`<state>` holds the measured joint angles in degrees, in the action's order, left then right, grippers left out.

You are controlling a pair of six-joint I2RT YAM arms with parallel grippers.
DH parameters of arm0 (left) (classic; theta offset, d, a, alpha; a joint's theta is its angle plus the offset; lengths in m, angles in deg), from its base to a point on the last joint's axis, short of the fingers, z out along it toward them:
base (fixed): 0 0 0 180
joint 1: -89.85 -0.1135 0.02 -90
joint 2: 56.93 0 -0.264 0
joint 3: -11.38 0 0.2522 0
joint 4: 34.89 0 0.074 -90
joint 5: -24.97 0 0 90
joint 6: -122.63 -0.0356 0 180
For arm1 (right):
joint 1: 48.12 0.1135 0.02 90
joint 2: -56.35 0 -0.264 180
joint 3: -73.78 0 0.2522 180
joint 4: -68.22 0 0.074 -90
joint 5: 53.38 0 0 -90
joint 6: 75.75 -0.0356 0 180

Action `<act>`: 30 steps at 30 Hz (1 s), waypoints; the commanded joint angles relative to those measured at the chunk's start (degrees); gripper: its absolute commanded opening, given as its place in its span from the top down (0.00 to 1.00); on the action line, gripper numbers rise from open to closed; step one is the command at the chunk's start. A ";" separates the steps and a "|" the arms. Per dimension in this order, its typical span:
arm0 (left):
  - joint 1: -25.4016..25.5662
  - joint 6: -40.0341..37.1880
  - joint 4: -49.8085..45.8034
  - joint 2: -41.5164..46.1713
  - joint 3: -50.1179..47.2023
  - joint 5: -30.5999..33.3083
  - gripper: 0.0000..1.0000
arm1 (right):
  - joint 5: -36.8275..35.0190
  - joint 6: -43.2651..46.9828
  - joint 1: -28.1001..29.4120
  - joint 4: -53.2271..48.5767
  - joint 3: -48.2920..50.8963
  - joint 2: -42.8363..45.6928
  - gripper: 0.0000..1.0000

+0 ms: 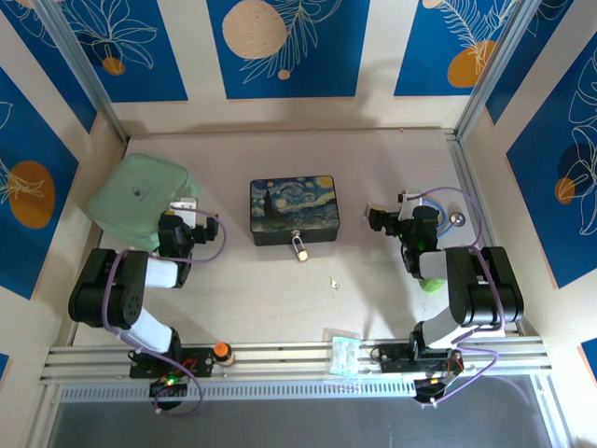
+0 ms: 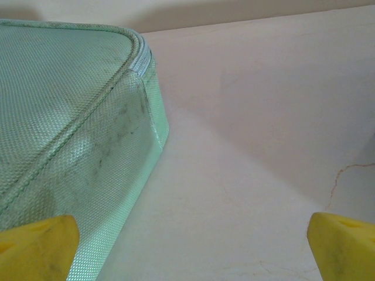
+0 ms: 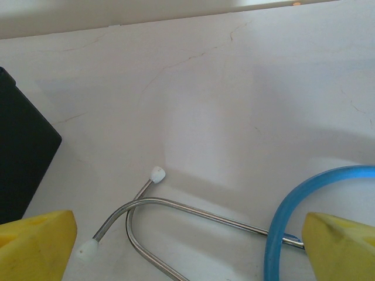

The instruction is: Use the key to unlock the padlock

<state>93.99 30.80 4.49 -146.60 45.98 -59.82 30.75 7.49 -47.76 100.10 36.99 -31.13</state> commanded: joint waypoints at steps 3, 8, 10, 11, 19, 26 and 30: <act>-0.27 0.68 2.63 0.86 -0.66 1.52 0.01 | 3.66 2.57 -0.14 -0.71 -1.41 1.13 0.01; -0.27 0.51 -3.78 6.94 -0.02 1.50 0.01 | 2.97 3.51 0.92 -4.68 -1.94 4.66 0.01; -0.27 0.57 -7.76 10.07 0.77 2.32 0.01 | 2.89 3.73 1.35 -9.22 -3.18 6.95 0.01; -0.23 0.59 -8.85 11.32 0.87 2.54 0.01 | 2.95 3.78 1.55 -11.07 -3.71 7.97 0.01; -0.19 18.24 -36.84 23.87 10.62 5.83 0.01 | 3.77 -0.87 3.86 -24.54 -6.17 21.34 0.01; -0.27 36.40 -38.19 29.15 8.64 -6.83 0.00 | 12.13 -13.53 2.65 -45.22 -12.97 27.33 0.01; 1.10 36.41 -48.96 29.89 12.76 -12.13 0.01 | 14.59 -14.93 4.61 -52.59 -14.56 28.14 0.01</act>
<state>94.19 63.22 -35.26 -117.73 55.86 -65.39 40.63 -4.18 -44.28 58.42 23.83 -3.72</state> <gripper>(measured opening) 0.995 0.990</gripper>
